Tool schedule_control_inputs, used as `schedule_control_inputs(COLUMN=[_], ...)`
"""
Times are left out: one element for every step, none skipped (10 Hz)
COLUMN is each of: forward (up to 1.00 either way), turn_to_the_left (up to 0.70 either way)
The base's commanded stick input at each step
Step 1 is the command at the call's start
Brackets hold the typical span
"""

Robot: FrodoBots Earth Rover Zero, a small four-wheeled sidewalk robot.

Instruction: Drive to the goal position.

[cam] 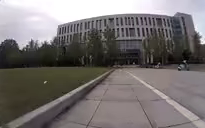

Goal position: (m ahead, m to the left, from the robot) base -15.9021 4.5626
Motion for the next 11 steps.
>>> schedule_control_inputs(forward=[0.06, 0.06, 0.06, 0.06, 0.05, 0.03, 0.00, 0.00, 0.00, 0.00, 0.00], turn_to_the_left=[0.00, 0.00, 0.00, 0.00, 0.00, 0.00, 0.00, 0.00, 0.00, 0.00, 0.00])
